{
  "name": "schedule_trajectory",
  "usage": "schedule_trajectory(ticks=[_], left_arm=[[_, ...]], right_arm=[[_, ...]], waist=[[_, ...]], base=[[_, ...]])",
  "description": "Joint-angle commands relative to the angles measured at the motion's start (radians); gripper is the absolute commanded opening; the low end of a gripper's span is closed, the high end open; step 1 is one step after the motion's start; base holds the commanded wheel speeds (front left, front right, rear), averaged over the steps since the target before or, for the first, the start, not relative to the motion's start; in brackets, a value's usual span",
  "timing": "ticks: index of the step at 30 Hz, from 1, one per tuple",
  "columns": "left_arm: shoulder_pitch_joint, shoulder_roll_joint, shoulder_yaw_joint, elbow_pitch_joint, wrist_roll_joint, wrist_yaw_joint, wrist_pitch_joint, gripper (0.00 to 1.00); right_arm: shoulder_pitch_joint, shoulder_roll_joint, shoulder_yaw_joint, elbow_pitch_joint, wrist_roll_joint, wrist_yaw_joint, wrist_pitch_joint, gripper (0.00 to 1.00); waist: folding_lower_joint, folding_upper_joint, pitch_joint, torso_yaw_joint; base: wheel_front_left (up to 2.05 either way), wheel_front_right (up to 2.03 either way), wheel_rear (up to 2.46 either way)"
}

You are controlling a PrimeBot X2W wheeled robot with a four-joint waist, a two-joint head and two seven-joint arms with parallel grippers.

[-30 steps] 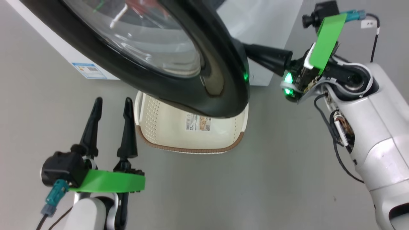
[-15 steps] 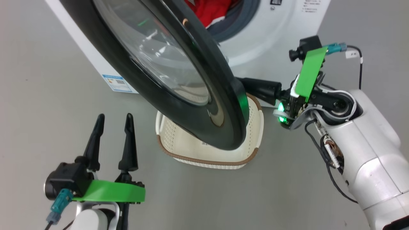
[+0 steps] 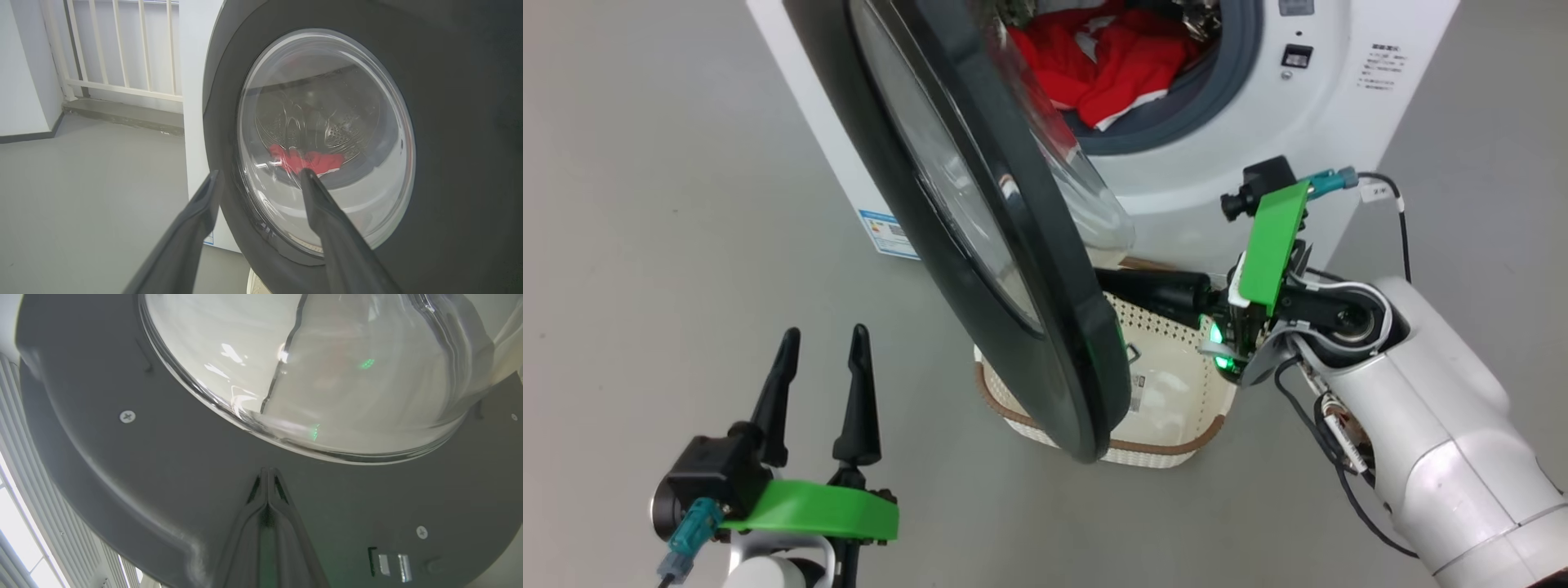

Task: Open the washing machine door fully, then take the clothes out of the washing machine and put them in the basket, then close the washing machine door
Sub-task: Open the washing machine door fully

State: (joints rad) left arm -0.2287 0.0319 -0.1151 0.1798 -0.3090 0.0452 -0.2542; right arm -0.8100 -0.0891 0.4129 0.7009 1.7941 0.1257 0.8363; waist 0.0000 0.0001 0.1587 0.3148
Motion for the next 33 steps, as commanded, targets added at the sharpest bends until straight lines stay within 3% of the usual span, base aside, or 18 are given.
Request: schedule_trajectory(ticks=[1, 17, 28, 33], left_arm=[[-0.002, 0.018, 0.029, -0.016, -0.002, 0.01, -0.008, 1.0], [0.014, 0.018, 0.02, 0.014, -0.021, 0.021, -0.008, 1.0], [0.027, 0.018, 0.023, 0.033, -0.023, 0.018, -0.008, 1.0], [0.035, 0.018, 0.039, 0.03, -0.025, 0.018, -0.008, 1.0]], right_arm=[[0.019, 0.03, 0.023, -0.019, 0.001, 0.005, 0.008, 0.0], [0.047, 0.038, 0.123, -0.006, 0.044, 0.005, 0.006, 0.0], [0.039, 0.039, 0.244, -0.027, 0.106, 0.005, -0.036, 0.0], [0.019, 0.039, 0.305, -0.038, 0.144, 0.005, -0.057, 0.0]], waist=[[0.0, -0.0001, -0.019, 0.023], [0.0, -0.0001, -0.065, 0.125], [0.0, -0.0001, -0.095, 0.209], [0.0, -0.0001, -0.091, 0.217]], base=[[0.0, 0.0, 0.0], [0.0, 0.0, 0.0], [0.0, 0.0, 0.0], [0.0, 0.0, 0.0]])
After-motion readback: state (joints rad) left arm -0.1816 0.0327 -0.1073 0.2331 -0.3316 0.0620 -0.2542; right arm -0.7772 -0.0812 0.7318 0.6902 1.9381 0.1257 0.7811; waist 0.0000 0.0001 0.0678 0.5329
